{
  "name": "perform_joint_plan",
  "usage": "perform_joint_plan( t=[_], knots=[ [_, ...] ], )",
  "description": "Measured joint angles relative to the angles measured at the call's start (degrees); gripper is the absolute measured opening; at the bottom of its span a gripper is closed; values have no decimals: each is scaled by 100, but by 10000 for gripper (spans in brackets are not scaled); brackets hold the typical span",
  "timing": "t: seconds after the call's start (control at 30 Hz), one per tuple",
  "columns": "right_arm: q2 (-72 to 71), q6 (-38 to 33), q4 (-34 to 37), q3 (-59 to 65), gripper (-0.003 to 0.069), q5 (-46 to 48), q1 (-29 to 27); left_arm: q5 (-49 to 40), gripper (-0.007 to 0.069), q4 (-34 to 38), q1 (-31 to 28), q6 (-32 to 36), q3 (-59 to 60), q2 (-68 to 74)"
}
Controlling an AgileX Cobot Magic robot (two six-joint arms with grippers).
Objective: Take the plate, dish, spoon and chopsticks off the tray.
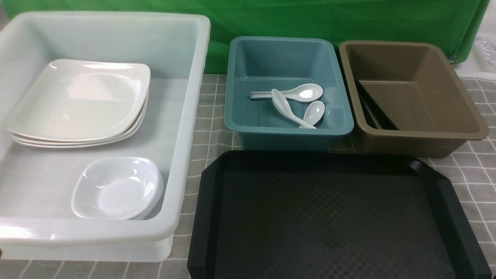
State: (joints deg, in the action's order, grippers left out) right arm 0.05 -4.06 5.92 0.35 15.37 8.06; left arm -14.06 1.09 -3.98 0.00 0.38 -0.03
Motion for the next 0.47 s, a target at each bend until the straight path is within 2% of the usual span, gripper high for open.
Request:
perform_joint_plan(
  t=[0.47],
  knots=[
    [0,0,0,0,216,0,0,0,2,0,0,0,0,0]
  ],
)
